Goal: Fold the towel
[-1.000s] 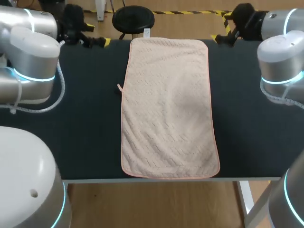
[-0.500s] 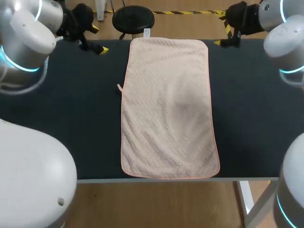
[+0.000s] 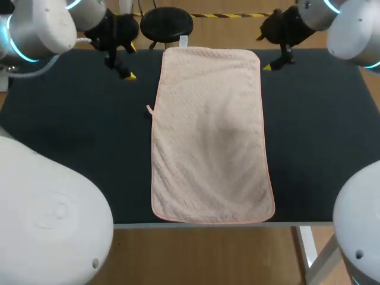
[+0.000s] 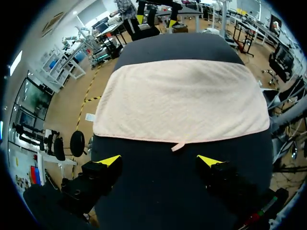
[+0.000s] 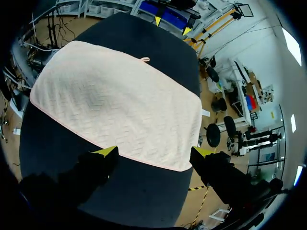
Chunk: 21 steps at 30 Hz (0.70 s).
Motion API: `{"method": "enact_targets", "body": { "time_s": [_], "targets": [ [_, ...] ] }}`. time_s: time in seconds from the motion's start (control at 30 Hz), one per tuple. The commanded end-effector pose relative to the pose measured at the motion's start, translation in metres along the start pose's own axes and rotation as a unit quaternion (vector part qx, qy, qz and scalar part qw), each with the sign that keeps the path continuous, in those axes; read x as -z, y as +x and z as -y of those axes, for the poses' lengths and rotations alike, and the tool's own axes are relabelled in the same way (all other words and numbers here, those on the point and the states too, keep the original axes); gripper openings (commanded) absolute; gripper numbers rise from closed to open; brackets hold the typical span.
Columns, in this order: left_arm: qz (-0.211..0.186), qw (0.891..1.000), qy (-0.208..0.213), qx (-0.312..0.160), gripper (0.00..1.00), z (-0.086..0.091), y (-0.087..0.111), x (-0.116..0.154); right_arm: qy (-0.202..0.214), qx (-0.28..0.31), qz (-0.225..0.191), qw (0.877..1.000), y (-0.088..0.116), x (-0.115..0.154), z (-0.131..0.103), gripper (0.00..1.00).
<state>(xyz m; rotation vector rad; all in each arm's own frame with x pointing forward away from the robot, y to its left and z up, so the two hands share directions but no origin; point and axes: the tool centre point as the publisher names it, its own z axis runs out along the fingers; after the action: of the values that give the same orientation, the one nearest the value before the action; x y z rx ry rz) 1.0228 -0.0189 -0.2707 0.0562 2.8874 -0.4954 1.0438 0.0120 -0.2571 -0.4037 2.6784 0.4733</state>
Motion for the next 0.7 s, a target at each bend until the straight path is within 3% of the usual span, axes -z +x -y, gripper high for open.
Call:
{"method": "enact_targets", "body": {
  "time_s": [0.03, 0.13, 0.27, 0.5, 0.7],
  "targets": [
    [-0.111, 0.966, -0.215, -0.086, 1.0, 0.005, 0.002, -0.006, 0.078, -0.033, -0.116, 0.99, 0.004, 0.001, -0.005, 1.0],
    [-0.107, 0.966, -0.223, -0.073, 1.0, 0.006, 0.007, -0.013, 0.095, -0.061, -0.117, 0.987, 0.011, -0.004, -0.006, 1.0],
    [-0.065, 0.972, -0.221, -0.036, 1.0, 0.008, 0.008, -0.021, 0.122, -0.118, -0.1, 0.98, 0.018, -0.008, -0.004, 1.0],
    [-0.028, 0.981, -0.185, 0.042, 1.0, 0.013, 0.011, -0.037, 0.139, -0.148, -0.087, 0.975, 0.035, -0.024, 0.002, 1.0],
    [-0.002, 0.983, -0.164, 0.076, 1.0, 0.018, 0.017, -0.061, 0.134, -0.155, -0.092, 0.975, 0.053, -0.045, 0.011, 1.0]
  ]
}}
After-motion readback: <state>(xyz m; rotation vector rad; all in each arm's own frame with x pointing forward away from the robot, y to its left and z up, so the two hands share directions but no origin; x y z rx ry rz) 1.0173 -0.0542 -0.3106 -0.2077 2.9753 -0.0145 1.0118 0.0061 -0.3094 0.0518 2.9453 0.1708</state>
